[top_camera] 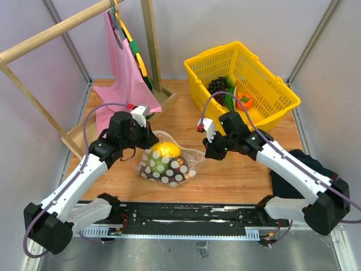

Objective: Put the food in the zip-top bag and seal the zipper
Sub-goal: Place the zipper food storage bag at the center of the board, then reset both arms

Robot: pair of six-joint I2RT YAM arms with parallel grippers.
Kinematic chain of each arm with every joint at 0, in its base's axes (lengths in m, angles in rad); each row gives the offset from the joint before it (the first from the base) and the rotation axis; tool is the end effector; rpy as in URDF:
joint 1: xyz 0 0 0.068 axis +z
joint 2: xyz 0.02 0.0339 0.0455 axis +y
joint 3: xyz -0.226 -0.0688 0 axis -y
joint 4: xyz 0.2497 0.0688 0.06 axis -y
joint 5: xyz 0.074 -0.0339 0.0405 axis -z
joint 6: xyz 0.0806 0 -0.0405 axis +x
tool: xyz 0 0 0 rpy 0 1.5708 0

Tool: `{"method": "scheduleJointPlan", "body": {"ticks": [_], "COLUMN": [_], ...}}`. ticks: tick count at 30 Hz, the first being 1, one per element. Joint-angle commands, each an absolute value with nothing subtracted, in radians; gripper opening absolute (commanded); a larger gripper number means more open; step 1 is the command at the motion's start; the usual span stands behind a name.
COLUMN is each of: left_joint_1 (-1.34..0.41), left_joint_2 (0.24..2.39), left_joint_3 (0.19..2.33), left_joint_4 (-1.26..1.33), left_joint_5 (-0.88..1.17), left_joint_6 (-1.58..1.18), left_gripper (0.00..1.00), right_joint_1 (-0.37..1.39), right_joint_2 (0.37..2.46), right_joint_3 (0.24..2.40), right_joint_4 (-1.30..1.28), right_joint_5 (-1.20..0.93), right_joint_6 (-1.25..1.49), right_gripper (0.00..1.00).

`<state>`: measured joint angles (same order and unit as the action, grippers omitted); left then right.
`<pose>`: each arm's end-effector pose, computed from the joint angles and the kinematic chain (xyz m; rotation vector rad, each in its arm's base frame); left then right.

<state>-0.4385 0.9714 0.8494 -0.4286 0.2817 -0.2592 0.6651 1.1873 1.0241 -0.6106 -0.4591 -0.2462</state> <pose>0.2410 -0.1378 0.2500 0.3663 2.1491 -0.7052 0.2110 0.2109 0.2395 -1.2427 2.0102 0.7434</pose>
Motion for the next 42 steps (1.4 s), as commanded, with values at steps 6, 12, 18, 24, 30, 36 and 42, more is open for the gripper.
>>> {"method": "scheduleJointPlan", "body": {"ticks": [6, 12, 18, 24, 30, 36, 42], "left_joint_1": [-0.430, -0.430, -0.430, -0.430, -0.430, -0.430, -0.430], "left_joint_2": [1.122, 1.159, 1.037, 0.829, 0.570, 0.350, 0.190], "left_joint_3": [0.841, 0.865, 0.855, 0.842, 0.824, 0.752, 0.616], "left_joint_4": [-0.133, -0.090, -0.134, -0.232, -0.292, -0.253, -0.151], "left_joint_5": [0.015, 0.011, -0.012, -0.077, -0.254, -0.382, -0.381], "left_joint_6": [-0.325, -0.339, -0.335, -0.340, -0.324, -0.301, -0.253], "left_gripper": [0.13, 0.28, 0.45, 0.70, 0.96, 0.99, 0.99], "right_joint_1": [0.656, 0.656, 0.656, 0.655, 0.656, 0.655, 0.655], "right_joint_2": [1.369, 1.390, 1.310, 1.125, 0.857, 0.604, 0.411], "right_joint_3": [1.102, 1.120, 1.111, 1.098, 1.009, 0.856, 0.674], "right_joint_4": [-0.373, -0.316, -0.327, -0.360, -0.319, -0.244, -0.103], "right_joint_5": [0.050, 0.110, 0.116, 0.166, 0.319, 0.551, 0.722], "right_joint_6": [-0.094, -0.081, -0.086, -0.093, -0.128, -0.179, -0.189], "right_gripper": [0.06, 0.21, 0.43, 0.67, 0.87, 0.98, 0.98]}}
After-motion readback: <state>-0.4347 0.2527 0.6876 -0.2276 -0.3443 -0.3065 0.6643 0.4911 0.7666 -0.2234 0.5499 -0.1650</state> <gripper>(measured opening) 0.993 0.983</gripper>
